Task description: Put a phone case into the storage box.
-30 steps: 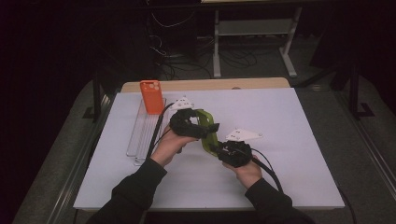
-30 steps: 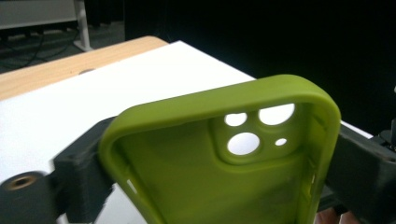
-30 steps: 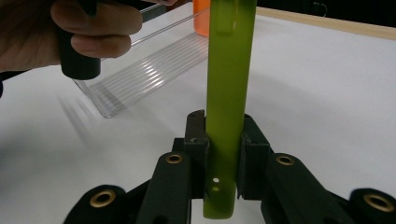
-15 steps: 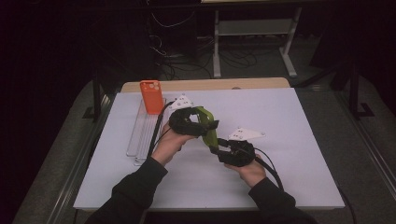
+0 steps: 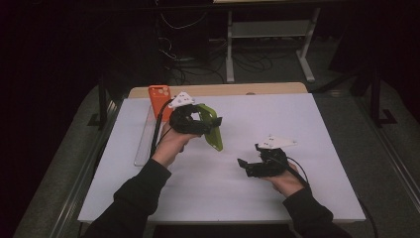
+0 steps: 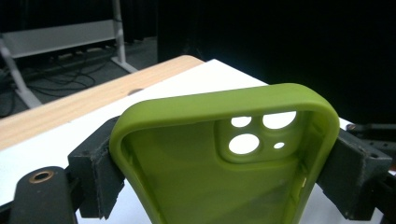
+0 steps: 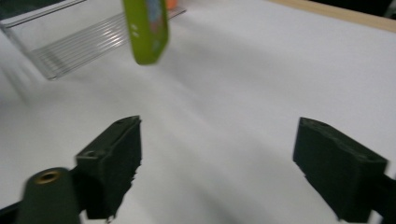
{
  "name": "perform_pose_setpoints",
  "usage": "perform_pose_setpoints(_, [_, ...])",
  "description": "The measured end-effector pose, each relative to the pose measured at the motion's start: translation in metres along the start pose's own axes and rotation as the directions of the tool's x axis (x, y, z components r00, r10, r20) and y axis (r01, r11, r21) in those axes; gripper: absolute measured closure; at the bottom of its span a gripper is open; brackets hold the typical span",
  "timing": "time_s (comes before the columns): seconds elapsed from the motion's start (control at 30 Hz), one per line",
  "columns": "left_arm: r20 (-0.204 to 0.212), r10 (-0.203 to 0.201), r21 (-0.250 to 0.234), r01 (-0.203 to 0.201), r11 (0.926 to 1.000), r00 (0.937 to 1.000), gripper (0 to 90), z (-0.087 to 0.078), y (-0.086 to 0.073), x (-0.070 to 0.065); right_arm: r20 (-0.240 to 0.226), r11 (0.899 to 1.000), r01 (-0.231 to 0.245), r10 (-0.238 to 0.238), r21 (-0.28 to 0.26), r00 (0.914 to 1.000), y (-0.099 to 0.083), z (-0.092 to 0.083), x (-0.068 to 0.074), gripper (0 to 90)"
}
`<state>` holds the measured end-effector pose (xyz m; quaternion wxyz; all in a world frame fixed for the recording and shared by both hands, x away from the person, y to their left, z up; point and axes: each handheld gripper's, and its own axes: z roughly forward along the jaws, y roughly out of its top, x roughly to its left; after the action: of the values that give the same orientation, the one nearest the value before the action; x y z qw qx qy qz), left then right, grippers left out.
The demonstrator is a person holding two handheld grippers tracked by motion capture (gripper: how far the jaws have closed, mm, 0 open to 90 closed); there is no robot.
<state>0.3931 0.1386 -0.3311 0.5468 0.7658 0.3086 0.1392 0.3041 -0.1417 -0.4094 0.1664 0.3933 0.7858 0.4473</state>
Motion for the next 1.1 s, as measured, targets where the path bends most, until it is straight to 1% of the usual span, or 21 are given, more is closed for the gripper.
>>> perform_pose_setpoints(0.07, [-0.017, 0.003, 0.0, -0.003, 1.0, 0.9999, 13.1, -0.005, 0.004, 0.004, 0.017, 1.0, -0.001, 0.002, -0.013, 0.9999, -0.002, -0.004, -0.006, 11.9])
perform_pose_setpoints(0.1, [-0.023, 0.002, -0.001, -0.002, 1.0, 0.9997, 13.1, -0.007, 0.007, 0.006, 0.021, 1.0, -0.011, 0.011, -0.012, 0.9997, -0.003, -0.006, -0.009, 10.0])
perform_pose_setpoints(0.2, [-0.043, -0.005, -0.013, 0.004, 0.9999, 0.999, 13.1, -0.015, 0.013, 0.012, 0.016, 1.0, -0.012, 0.012, 0.003, 0.9998, -0.008, -0.01, -0.017, 0.5])
perform_pose_setpoints(0.23, [-0.049, 0.001, -0.012, -0.002, 0.9999, 0.9988, 13.1, -0.018, 0.014, 0.015, 0.013, 1.0, -0.016, 0.016, 0.016, 0.9998, -0.01, -0.011, -0.019, 0.0])
perform_pose_setpoints(0.27, [-0.056, -0.005, -0.017, 0.004, 0.9998, 0.9984, 13.1, -0.02, 0.016, 0.017, 0.011, 1.0, -0.018, 0.018, 0.025, 0.9998, -0.012, -0.012, -0.021, 0.0])
perform_pose_setpoints(0.37, [-0.081, -0.004, -0.023, 0.003, 0.9997, 0.9967, 13.1, -0.029, 0.02, 0.026, 0.025, 0.999, 0.002, -0.003, 0.037, 0.9997, -0.018, -0.016, -0.023, 0.0])
perform_pose_setpoints(0.47, [-0.112, -0.008, -0.031, 0.004, 0.9995, 0.9937, 13.1, -0.037, 0.024, 0.035, 0.023, 0.999, 0.016, -0.017, 0.039, 0.9996, -0.023, -0.019, -0.025, 0.0])
perform_pose_setpoints(0.5, [-0.123, -0.011, -0.035, 0.007, 0.9994, 0.9924, 13.1, -0.04, 0.025, 0.038, 0.028, 0.999, 0.005, -0.006, 0.042, 0.9996, -0.024, -0.021, -0.025, 0.0])
perform_pose_setpoints(0.53, [-0.137, -0.011, -0.037, 0.006, 0.9993, 0.9905, 13.1, -0.043, 0.026, 0.042, 0.031, 0.999, 0.018, -0.02, 0.039, 0.9993, -0.026, -0.021, -0.026, 0.0])
perform_pose_setpoints(0.57, [-0.152, -0.013, -0.042, 0.006, 0.9991, 0.9883, 13.1, -0.046, 0.028, 0.046, 0.032, 0.999, 0.01, -0.011, 0.043, 0.9994, -0.028, -0.022, -0.026, 0.0])
perform_pose_setpoints(0.63, [-0.195, -0.003, -0.039, -0.005, 0.9992, 0.9808, 13.2, -0.053, 0.03, 0.056, 0.034, 0.999, 0.017, -0.018, 0.042, 0.9992, -0.031, -0.024, -0.028, 0.0])
perform_pose_setpoints(0.67, [-0.209, -0.012, -0.045, 0.003, 0.999, 0.9779, 13.2, -0.055, 0.03, 0.06, 0.036, 0.999, 0.008, -0.01, 0.046, 0.9993, -0.033, -0.025, -0.028, 0.0])
perform_pose_setpoints(0.7, [-0.226, -0.011, -0.043, 0.002, 0.9991, 0.9741, 13.1, -0.059, 0.031, 0.066, 0.044, 0.999, 0.017, -0.019, 0.038, 0.9988, -0.035, -0.026, -0.029, 0.0])
perform_pose_setpoints(0.73, [-0.244, -0.014, -0.046, 0.003, 0.9989, 0.9697, 13.1, -0.061, 0.032, 0.07, 0.046, 0.999, 0.004, -0.006, 0.041, 0.9989, -0.036, -0.028, -0.03, 0.0])
perform_pose_setpoints(0.77, [-0.263, -0.022, -0.049, 0.01, 0.9987, 0.9645, 13.1, -0.064, 0.033, 0.075, 0.05, 0.999, 0.007, -0.009, 0.038, 0.9987, -0.038, -0.029, -0.031, 0.0])
perform_pose_setpoints(0.83, [-0.301, -0.028, -0.055, 0.012, 0.9984, 0.9531, 13.1, -0.069, 0.034, 0.084, 0.051, 0.999, 0.0, -0.002, 0.043, 0.9987, -0.041, -0.031, -0.032, 0.0])
perform_pose_setpoints(0.87, [-0.323, -0.032, -0.053, 0.015, 0.9985, 0.9459, 13.1, -0.071, 0.034, 0.089, 0.059, 0.999, -0.003, 0.001, 0.043, 0.9983, -0.042, -0.032, -0.033, 0.0])
perform_pose_setpoints(0.93, [-0.37, -0.049, -0.063, 0.027, 0.9976, 0.9279, 13.1, -0.073, 0.034, 0.097, 0.066, 0.999, -0.008, 0.005, 0.043, 0.9978, -0.045, -0.035, -0.035, 0.0])
perform_pose_setpoints(0.97, [-0.394, -0.058, -0.064, 0.036, 0.9973, 0.9172, 13.1, -0.073, 0.034, 0.1, 0.07, 0.999, -0.014, 0.011, 0.044, 0.9975, -0.045, -0.036, -0.035, 0.0])
perform_pose_setpoints(1.0, [-0.423, -0.061, -0.061, 0.039, 0.9974, 0.904, 13.0, -0.073, 0.033, 0.103, 0.071, 0.999, -0.009, 0.006, 0.039, 0.9975, -0.046, -0.037, -0.036, 0.0])
perform_pose_setpoints(1.1, [-0.488, -0.084, -0.051, 0.067, 0.9964, 0.8689, 13.0, -0.068, 0.029, 0.111, 0.074, 0.999, -0.017, 0.015, 0.032, 0.9971, -0.047, -0.04, -0.037, 0.0])
